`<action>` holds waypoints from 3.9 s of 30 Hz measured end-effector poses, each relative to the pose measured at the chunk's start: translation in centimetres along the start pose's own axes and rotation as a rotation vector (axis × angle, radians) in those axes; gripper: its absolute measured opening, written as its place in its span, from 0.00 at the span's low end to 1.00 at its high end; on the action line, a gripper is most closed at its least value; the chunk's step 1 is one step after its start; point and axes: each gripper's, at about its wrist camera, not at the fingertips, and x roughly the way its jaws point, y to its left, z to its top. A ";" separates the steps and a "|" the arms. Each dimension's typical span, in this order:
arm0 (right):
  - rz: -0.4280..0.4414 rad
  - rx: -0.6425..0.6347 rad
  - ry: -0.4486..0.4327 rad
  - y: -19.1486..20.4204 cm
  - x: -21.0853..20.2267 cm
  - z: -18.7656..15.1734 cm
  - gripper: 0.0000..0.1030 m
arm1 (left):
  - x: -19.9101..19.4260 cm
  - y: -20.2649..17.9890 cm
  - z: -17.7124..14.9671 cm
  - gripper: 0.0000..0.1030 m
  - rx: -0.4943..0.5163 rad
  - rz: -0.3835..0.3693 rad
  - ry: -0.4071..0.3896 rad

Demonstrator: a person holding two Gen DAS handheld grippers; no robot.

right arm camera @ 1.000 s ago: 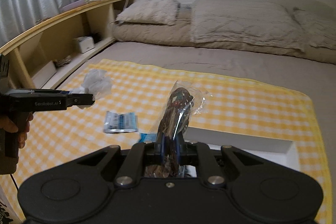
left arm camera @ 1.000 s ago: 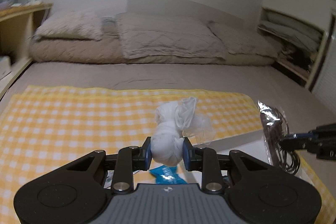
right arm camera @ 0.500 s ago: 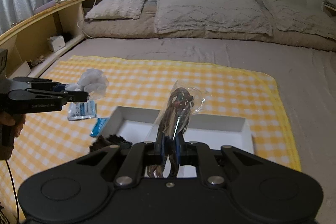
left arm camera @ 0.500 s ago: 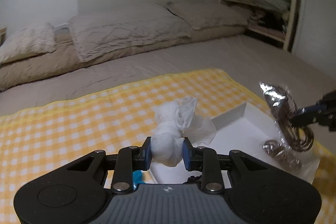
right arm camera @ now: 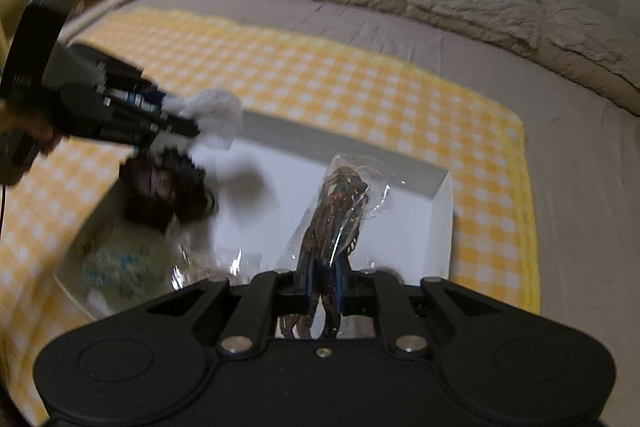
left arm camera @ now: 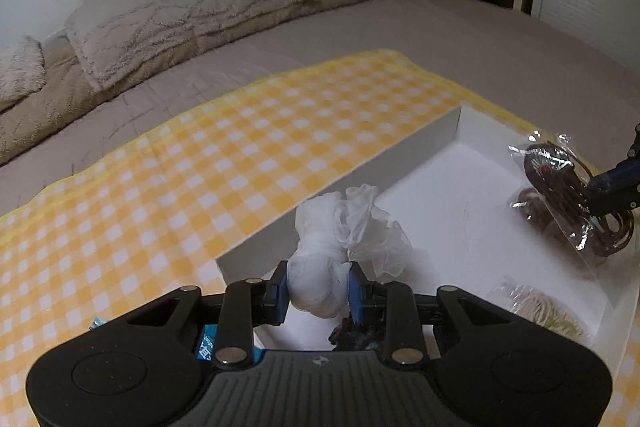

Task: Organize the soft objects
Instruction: 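Carry cotton balls in left tool while right tool carries cord bag to box, then open left tool over box dropping cotton balls while right tool releases cord bag, then move left tool to white sachet while right tool reaches blue packet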

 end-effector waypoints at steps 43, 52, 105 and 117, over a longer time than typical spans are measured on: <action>0.028 -0.014 0.267 0.8 6.2 -2.3 0.09 | 1.4 -0.3 -0.1 0.65 -0.013 0.038 0.027; 0.032 0.094 0.181 -0.3 3.3 -1.3 0.10 | -0.2 -0.9 0.4 0.72 -0.080 0.011 0.029; -0.197 0.334 -0.206 3.4 -5.5 1.0 1.00 | -14.0 -0.5 -3.3 1.00 -0.426 0.194 -0.084; -0.167 0.256 -0.215 7.3 -2.7 4.7 1.00 | -16.0 4.6 -5.6 1.00 -0.494 0.300 -0.088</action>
